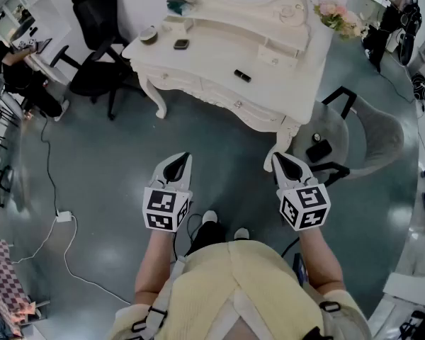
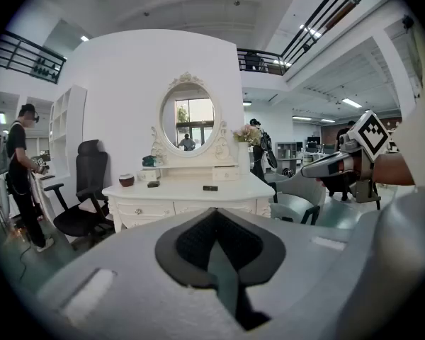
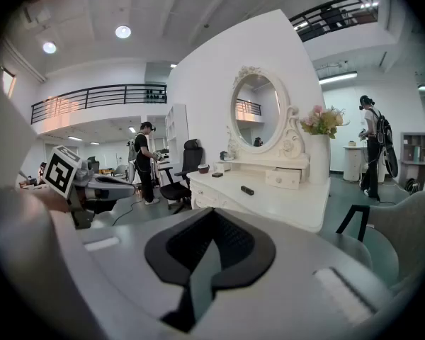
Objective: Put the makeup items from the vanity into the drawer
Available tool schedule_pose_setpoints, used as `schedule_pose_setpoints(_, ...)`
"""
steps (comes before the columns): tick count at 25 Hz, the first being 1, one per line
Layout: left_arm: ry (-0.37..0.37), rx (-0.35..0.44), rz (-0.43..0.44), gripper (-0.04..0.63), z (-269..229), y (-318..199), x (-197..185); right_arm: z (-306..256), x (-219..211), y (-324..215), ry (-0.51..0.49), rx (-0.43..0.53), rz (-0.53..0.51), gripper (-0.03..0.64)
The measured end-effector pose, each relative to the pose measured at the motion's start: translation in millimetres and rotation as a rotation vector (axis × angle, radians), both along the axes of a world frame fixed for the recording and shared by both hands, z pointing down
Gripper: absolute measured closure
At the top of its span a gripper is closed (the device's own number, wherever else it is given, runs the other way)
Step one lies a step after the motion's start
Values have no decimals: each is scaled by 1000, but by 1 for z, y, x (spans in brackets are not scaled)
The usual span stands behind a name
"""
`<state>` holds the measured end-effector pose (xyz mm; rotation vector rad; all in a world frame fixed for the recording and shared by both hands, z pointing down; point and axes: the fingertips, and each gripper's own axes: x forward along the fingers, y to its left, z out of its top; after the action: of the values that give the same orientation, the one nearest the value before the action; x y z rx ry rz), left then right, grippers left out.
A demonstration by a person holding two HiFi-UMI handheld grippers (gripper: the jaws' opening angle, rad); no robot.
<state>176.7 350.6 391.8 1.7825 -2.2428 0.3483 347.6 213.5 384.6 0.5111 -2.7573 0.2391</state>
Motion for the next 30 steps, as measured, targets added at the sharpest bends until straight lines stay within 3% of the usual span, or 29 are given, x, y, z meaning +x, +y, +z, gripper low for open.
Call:
schedule_pose_setpoints(7, 83, 19, -20, 594, 4, 11, 21, 2, 10, 7, -12, -34, -28, 614)
schedule_pose_setpoints(15, 119, 41, -14, 595, 0, 21, 44, 0, 7, 21, -23, -41, -125, 614)
schedule_pose_setpoints(17, 93, 30, -25, 594, 0, 26, 47, 1, 6, 23, -22, -47, -148, 614)
schedule_pose_setpoints(20, 52, 9, -61, 594, 1, 35, 40, 5, 1, 28, -15, -50, -170, 614)
schedule_pose_setpoints(25, 114, 41, -94, 594, 6, 34, 19, 8, -16, 26, 7, -28, -198, 614)
schedule_pose_setpoints(30, 130, 49, -88, 594, 8, 19, 0, 4, -38, 20, 13, -26, -239, 591)
